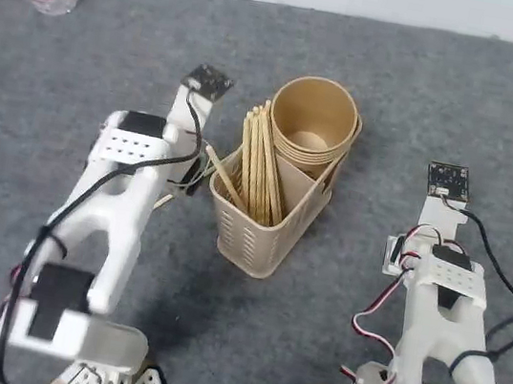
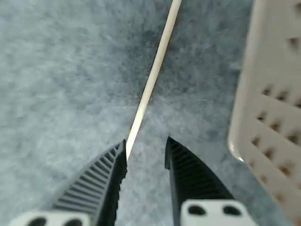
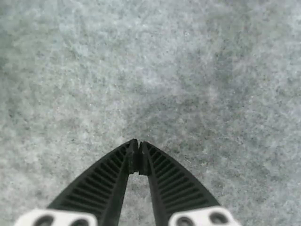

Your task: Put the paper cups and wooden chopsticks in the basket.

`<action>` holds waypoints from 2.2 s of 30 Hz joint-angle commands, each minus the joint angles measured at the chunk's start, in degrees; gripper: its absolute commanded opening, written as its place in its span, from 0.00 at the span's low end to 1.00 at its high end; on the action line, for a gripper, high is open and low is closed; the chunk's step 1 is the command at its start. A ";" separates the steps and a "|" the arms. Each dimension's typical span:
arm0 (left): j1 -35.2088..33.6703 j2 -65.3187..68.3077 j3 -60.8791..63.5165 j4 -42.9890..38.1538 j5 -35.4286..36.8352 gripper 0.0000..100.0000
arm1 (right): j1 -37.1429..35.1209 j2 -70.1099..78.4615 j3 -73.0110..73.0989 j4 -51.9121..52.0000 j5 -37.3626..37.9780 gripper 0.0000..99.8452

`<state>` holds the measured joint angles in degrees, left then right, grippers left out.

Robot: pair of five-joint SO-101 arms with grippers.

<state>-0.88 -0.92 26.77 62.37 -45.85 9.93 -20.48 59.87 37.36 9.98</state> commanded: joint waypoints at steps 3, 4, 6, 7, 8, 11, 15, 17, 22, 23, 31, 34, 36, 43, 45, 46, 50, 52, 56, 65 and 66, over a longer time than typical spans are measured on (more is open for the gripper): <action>0.35 10.81 -1.10 -7.38 -0.70 0.16 | -0.48 -1.80 0.00 -0.84 0.70 0.01; 0.26 12.13 -2.42 -7.47 -0.53 0.16 | -0.48 -1.80 0.00 -0.84 0.70 0.01; -0.44 14.07 -5.23 -7.47 -0.53 0.16 | -0.48 -1.80 0.00 -0.84 0.70 0.01; -0.88 14.77 -6.37 -7.47 -0.53 0.16 | -0.48 -1.80 0.00 -0.84 0.70 0.01; -1.05 15.47 -7.16 -7.47 -0.53 0.16 | -0.48 -1.80 0.00 -0.84 0.70 0.01; -0.97 17.14 -8.66 -6.33 -0.79 0.16 | -0.48 -1.80 0.00 -0.84 0.70 0.01; -0.62 19.34 -11.38 -3.34 -1.23 0.15 | -0.48 -1.80 0.00 -0.84 0.70 0.01; -0.44 20.48 -12.26 -0.88 -5.01 0.08 | -0.48 -1.80 0.00 -0.84 0.70 0.01; -0.09 22.95 -14.55 3.87 -10.11 0.01 | -0.48 -1.80 0.00 -0.84 0.70 0.01; -0.09 23.12 -14.90 3.52 -8.62 0.01 | -0.48 -1.80 0.00 -0.84 0.70 0.01; -4.04 12.48 -24.31 6.07 17.76 0.01 | -0.48 -1.80 0.00 -0.84 0.70 0.01; -4.75 6.68 -25.71 8.44 16.97 0.01 | -0.48 -1.80 0.00 -0.84 0.70 0.01; -4.75 1.93 -25.54 9.76 17.05 0.01 | -0.48 -1.80 0.00 -0.84 0.70 0.01; -4.48 -17.67 -21.93 8.53 23.30 0.01 | -0.48 -1.80 0.00 -0.84 0.70 0.01; -3.52 -19.96 -16.40 4.31 23.30 0.01 | -0.48 -1.80 0.00 -0.84 0.70 0.01; -2.90 -20.04 -12.97 2.11 23.30 0.01 | -0.48 -1.80 0.00 -0.84 0.70 0.01; -0.97 -16.53 -1.45 -9.05 23.91 0.11 | -0.48 -1.80 0.00 -0.75 0.70 0.01; -0.97 -12.57 1.19 -15.30 26.81 0.18 | -0.48 -1.80 0.00 -0.75 0.70 0.01; -1.41 -0.62 -3.30 -19.60 26.02 0.21 | -0.48 -1.80 0.00 -0.75 0.70 0.01; -5.71 34.02 -44.09 2.37 27.16 0.18 | -0.48 -1.80 0.00 -0.84 0.70 0.01; -5.80 37.27 -48.66 4.75 27.16 0.18 | -0.48 -1.80 0.00 -0.84 0.70 0.01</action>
<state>-5.54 25.19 -1.54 57.98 -19.38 9.93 -20.48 59.87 37.36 9.98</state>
